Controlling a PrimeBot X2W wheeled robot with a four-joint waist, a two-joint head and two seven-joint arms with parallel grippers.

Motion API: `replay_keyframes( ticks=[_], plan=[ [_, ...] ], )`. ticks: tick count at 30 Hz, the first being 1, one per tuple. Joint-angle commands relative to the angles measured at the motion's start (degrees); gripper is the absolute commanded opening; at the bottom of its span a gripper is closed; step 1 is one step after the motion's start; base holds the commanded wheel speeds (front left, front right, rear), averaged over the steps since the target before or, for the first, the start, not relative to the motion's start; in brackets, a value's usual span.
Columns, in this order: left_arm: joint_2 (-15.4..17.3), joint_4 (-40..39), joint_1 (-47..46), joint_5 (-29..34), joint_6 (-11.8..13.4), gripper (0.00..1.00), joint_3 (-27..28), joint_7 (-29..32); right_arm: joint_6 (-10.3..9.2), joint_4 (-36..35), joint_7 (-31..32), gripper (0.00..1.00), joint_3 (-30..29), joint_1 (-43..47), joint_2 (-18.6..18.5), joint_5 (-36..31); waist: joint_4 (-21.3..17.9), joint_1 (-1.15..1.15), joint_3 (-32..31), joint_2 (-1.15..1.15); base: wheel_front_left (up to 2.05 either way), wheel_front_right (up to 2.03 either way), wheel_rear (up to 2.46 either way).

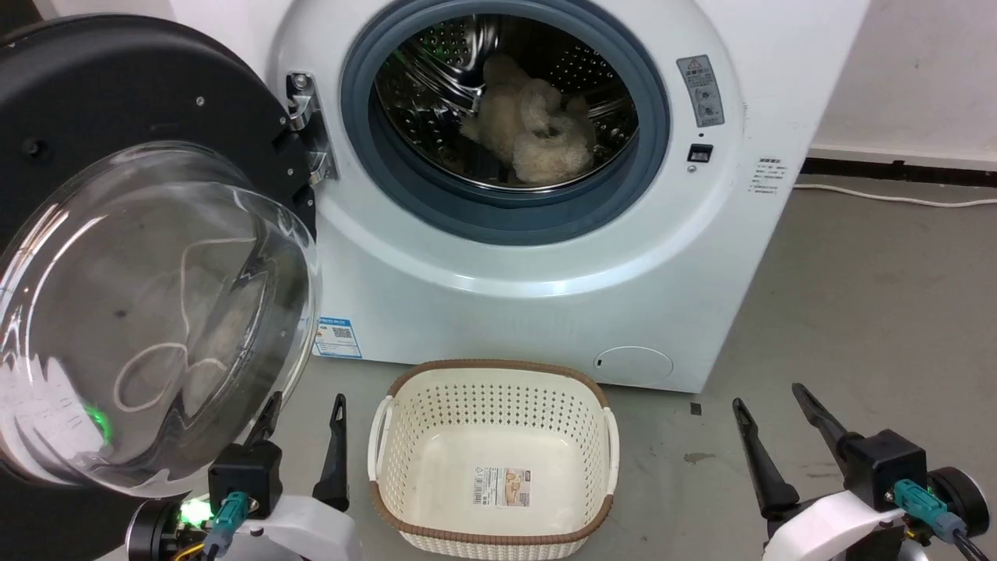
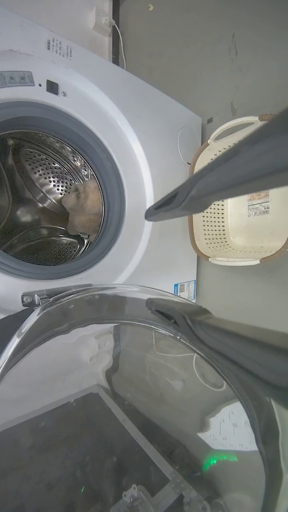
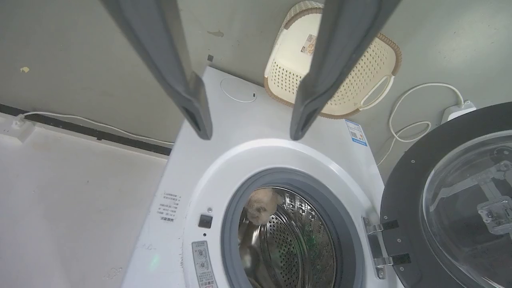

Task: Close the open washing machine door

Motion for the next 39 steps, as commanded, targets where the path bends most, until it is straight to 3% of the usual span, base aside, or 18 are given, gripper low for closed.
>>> replay_keyframes(
  ticks=[1, 17, 39],
  plan=[
    [0.2, -0.2, -0.1, 0.2, 0.3, 1.00, -0.1, -0.6, 0.00, 0.0, -0.5, 1.00, -0.1, 0.1, 0.0, 0.5, 0.2, 0.00, 0.0, 0.00, 0.00, 0.00, 0.00],
    [1.2, -0.4, 0.5, 0.0, 1.1, 1.00, -1.4, -2.7, 0.01, 0.9, -2.7, 1.00, 1.5, 0.8, 0.1, 0.9, 6.6, 0.00, -0.6, 0.00, 0.00, 0.00, 0.00],
    [1.8, -2.6, 2.3, -0.2, 3.5, 1.00, -1.6, -5.4, 0.02, 4.3, -5.3, 1.00, 7.3, -2.5, -1.1, 2.3, 12.3, 0.00, 0.1, 0.00, 0.00, 0.00, 0.00]
  ],
)
